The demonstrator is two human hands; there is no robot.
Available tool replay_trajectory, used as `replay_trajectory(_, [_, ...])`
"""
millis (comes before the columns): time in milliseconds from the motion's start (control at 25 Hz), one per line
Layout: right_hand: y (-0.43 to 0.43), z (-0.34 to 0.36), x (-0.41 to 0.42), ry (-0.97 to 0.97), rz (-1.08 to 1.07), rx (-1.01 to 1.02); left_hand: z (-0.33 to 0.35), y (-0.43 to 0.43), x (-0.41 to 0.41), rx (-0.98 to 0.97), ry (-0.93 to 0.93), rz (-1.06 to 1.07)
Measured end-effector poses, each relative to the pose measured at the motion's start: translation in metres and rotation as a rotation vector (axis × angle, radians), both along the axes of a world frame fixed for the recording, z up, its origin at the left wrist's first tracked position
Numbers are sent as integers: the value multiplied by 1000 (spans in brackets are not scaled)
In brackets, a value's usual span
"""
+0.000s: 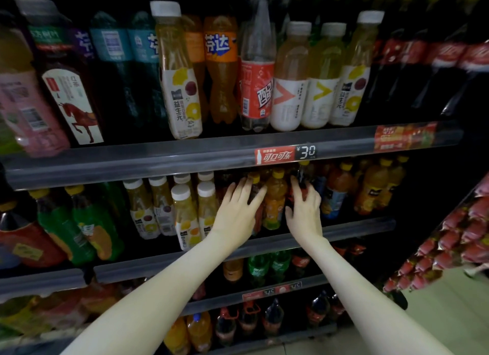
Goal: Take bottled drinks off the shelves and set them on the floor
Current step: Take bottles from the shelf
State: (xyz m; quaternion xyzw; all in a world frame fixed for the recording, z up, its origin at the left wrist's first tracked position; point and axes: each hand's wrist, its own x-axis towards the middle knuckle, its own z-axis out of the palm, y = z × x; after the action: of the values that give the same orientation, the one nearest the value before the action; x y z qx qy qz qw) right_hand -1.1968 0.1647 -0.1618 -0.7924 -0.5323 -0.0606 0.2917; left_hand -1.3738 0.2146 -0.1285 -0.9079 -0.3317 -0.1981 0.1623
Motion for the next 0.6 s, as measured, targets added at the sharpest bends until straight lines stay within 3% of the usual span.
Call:
replay_trajectory(320, [34, 6, 55, 43, 149, -196, -18, -4, 24, -19, 36, -72])
replay_trajectory(520, [26, -2, 55, -7, 186, 48, -31, -10, 38, -113, -32, -45])
replay_trajectory(600, [7, -16, 57, -8, 292, 161, -31, -20, 52, -170, -63, -11])
